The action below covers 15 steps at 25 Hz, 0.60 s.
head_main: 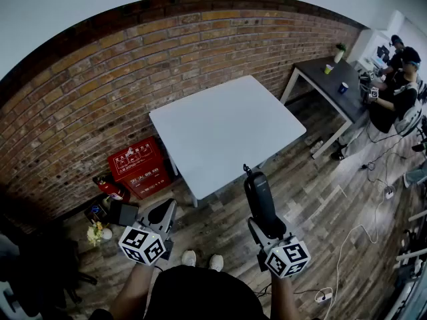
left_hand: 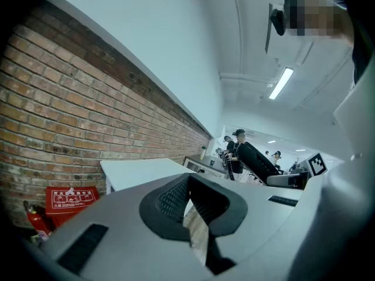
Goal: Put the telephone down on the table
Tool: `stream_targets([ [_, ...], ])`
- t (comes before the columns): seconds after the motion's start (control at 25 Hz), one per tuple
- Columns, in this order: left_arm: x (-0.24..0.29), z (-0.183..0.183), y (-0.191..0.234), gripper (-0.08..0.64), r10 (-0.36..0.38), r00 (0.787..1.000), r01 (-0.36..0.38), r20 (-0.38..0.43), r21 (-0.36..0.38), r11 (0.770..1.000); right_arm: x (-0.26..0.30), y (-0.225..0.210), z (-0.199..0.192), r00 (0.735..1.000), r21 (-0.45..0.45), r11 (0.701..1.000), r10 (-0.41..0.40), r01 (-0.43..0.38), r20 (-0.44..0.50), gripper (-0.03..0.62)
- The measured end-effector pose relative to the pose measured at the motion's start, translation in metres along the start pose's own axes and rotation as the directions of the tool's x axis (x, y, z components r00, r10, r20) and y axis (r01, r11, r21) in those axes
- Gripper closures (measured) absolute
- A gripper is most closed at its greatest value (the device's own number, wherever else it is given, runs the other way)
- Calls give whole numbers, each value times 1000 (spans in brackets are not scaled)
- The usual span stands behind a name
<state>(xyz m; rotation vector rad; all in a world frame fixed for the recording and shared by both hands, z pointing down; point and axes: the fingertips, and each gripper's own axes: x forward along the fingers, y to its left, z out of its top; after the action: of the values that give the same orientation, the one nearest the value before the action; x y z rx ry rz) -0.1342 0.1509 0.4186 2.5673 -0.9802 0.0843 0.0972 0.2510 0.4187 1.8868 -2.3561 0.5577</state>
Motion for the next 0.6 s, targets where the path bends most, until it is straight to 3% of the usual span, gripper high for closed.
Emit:
stream_targets([
  [0.6,-2,3,27,547,-63,998,63,-8,-4,998,11,28,13,998,25,999,-47,45,52,318],
])
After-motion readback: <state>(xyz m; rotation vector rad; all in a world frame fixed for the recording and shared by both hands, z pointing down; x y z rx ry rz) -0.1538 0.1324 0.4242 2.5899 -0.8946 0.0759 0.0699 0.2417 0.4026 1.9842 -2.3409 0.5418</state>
